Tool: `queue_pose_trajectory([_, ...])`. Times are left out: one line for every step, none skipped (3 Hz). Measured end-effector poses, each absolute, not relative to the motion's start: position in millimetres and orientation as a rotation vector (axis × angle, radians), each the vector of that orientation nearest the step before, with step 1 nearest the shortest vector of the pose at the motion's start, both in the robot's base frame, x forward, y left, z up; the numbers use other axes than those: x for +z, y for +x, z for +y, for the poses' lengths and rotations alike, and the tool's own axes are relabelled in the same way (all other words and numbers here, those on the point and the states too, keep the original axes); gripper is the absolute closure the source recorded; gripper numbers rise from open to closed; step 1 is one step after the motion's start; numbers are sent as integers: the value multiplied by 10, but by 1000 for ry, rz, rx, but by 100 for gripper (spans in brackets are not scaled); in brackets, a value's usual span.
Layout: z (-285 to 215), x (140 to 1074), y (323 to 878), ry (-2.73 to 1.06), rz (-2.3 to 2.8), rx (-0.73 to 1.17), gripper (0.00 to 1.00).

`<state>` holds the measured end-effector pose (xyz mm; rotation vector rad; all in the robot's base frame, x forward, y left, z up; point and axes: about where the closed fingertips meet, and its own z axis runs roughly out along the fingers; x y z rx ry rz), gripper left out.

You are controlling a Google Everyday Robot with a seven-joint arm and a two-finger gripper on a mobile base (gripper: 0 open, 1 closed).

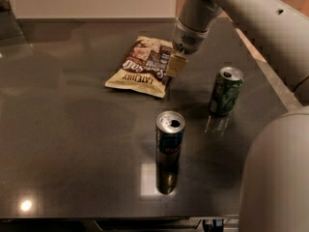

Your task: Move brown chip bag near green can

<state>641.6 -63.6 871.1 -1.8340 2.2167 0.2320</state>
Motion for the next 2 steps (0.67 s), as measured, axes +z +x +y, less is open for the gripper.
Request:
queue_pose_trajectory([-515,8676,6219,-1815,2249,275,14])
queue_pose_trajectory([-405,8601,6050,-1770,2296,305,0])
